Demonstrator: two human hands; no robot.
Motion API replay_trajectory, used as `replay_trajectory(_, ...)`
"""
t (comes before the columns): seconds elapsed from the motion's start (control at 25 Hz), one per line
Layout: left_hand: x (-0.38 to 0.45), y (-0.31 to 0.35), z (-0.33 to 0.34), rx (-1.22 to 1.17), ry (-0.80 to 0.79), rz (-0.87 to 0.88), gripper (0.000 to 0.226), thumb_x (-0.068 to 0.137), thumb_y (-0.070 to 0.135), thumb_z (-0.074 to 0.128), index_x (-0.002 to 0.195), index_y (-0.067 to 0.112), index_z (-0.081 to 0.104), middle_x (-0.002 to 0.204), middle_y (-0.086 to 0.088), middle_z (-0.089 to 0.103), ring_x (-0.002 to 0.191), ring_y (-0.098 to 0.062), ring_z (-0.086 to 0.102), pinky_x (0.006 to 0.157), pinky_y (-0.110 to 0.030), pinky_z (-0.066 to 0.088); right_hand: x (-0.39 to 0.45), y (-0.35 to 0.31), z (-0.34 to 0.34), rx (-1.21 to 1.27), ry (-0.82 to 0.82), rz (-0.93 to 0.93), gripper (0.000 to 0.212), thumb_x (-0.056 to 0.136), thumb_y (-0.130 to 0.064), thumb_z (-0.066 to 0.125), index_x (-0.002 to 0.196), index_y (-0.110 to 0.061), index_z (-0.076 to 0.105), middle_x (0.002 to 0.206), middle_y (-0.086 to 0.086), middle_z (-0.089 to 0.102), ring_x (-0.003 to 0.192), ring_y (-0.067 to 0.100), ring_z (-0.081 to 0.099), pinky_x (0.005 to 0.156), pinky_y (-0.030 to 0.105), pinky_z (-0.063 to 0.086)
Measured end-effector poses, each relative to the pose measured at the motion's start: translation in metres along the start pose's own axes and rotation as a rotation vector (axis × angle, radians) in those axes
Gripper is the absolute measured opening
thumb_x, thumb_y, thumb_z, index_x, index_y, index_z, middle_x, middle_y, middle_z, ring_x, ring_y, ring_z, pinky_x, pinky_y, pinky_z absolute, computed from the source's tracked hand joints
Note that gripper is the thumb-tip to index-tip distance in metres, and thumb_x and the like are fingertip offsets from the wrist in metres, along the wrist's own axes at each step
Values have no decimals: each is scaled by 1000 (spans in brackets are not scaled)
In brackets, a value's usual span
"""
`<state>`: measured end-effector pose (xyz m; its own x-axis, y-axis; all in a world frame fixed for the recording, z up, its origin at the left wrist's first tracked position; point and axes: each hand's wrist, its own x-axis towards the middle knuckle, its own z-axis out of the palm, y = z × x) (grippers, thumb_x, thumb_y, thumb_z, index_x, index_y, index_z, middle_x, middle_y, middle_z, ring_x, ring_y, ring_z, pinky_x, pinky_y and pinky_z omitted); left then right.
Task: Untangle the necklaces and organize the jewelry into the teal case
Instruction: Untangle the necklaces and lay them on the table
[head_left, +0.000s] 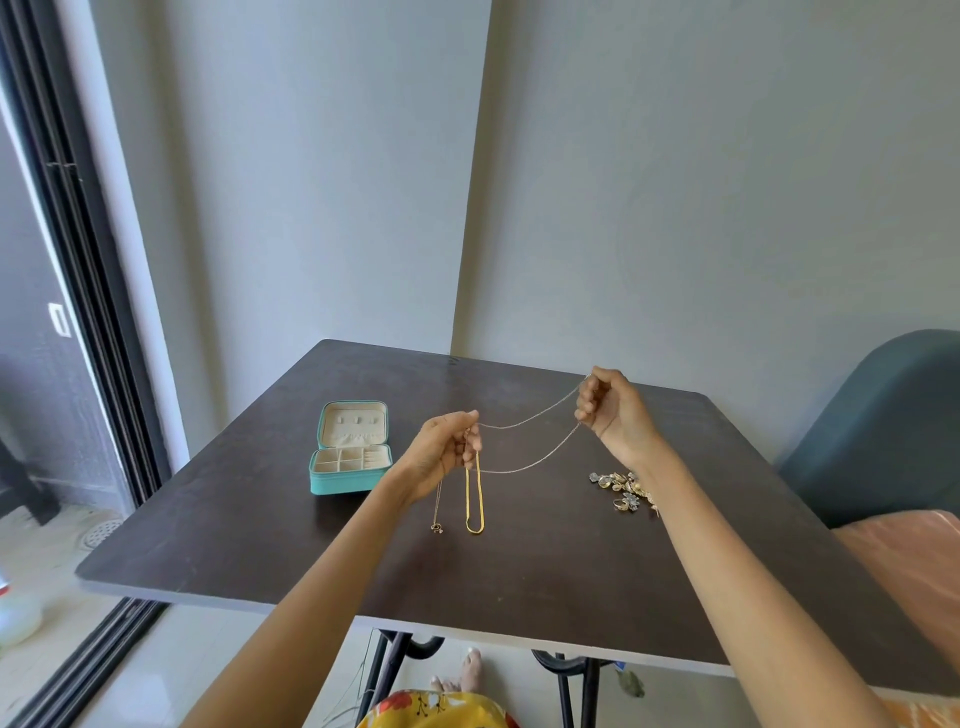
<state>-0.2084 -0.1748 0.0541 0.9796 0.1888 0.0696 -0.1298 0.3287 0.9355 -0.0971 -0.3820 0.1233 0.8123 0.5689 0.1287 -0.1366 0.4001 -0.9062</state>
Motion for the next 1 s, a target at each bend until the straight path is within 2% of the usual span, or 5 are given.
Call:
replay_trajectory(0.16,-2,4,10,55,-128,-94,31,96,23,42,71,12,54,58,-3,57,49,-13,43,51,-24,43,3,-8,29,15,-50,-15,27,90,-16,42,64,-14,52,77,7,70,55,12,58,48,21,47)
replay_trajectory(0.32,-2,5,26,175,-220,-98,38,100,28,41,69,11,57,53,3,36,49,-11,34,52,-23,39,2,-1,45,5,-130,5,19,86,-11,40,69,-13,49,81,9,70,48,10,47,40,18,35)
replay_trajectory(0.56,-1,7,24,203,40,107,39,101,22,37,65,12,47,60,0,44,54,-11,41,57,-21,38,-4,9,11,-128,69,26,22,82,-8,34,61,-15,34,65,5,39,39,6,28,34,17,18)
replay_trajectory(0.76,4,3,30,375,212,252,31,98,19,48,71,9,60,62,-3,50,60,-13,47,63,-22,41,3,14,3,-154,258,75,22,86,-9,37,64,-14,41,54,-2,42,37,6,32,33,17,22)
replay_trajectory(1.0,5,-1,17,359,237,265,15,89,10,62,92,-3,70,74,-10,64,67,-14,58,69,-24,50,13,-13,9,-291,261,-3,13,89,-16,59,77,-11,57,53,-4,45,39,5,36,37,16,28)
